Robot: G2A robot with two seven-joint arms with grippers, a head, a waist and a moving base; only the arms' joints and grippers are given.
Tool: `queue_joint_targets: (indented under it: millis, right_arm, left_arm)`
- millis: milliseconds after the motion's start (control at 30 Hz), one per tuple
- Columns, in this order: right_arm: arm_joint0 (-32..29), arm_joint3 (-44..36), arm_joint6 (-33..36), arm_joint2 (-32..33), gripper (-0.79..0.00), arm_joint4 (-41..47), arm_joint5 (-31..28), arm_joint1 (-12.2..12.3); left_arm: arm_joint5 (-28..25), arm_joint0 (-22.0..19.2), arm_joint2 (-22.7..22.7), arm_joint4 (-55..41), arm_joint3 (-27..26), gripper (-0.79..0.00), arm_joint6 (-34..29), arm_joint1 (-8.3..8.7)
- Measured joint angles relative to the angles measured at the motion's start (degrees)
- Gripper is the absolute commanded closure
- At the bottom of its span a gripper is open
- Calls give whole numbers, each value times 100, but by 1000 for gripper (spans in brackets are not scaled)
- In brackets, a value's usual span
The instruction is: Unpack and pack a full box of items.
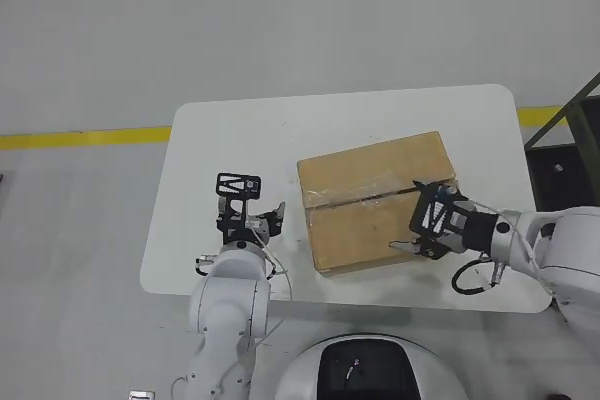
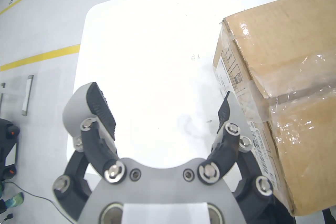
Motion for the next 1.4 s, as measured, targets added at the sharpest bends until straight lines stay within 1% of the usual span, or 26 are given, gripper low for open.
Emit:
queue_joint_targets:
  millis: [33,167,300,533,700,867,933,967,1000,1033,1167,1233,1300,1400]
  right_arm:
    - [-20,-12,-147,-75,-388,-279,14,-4]
    - [43,9,-410,-379,-342,-1077,79,-21]
    - [292,116,-534,-762,-342,-1747,108,-54]
    - [759,353,-640,-1291,-357,-2331,102,-126]
    - [1083,524,-530,-1670,-385,-2665,13,-183]
    - [1307,701,-478,-1926,-376,-2808,-18,-238]
    - [1381,760,-463,-2000,-360,-2897,-40,-255]
    - [1416,786,-450,-2037,-302,-2953,-63,-261]
    - [1463,819,-444,-2085,-179,-3022,-85,-272]
    - [1495,844,-450,-2116,0,-3055,-85,-281]
    - [1609,947,-451,-2189,0,-3108,-31,-316]
    - [1642,971,-404,-2167,0,-3089,102,-333]
    - [1628,973,-381,-2095,0,-2934,327,-351]
    - [1551,957,-351,-1870,0,-2402,790,-374]
  left_arm:
    - [0,0,0,0,0,-785,0,0]
    - [0,0,0,0,0,-785,0,0]
    - [0,0,0,0,0,-785,0,0]
    - [0,0,0,0,0,-785,0,0]
    - [0,0,0,0,0,-785,0,0]
    - [0,0,0,0,0,-785,0,0]
    - [0,0,0,0,0,-785,0,0]
    - [0,0,0,0,0,-785,0,0]
    - [0,0,0,0,0,-785,0,0]
    - [0,0,0,0,0,-785,0,0]
    - [0,0,0,0,0,-785,0,0]
    - [0,0,0,0,0,-785,0,0]
    - [0,0,0,0,0,-785,0,0]
    - [0,0,0,0,0,-785,0,0]
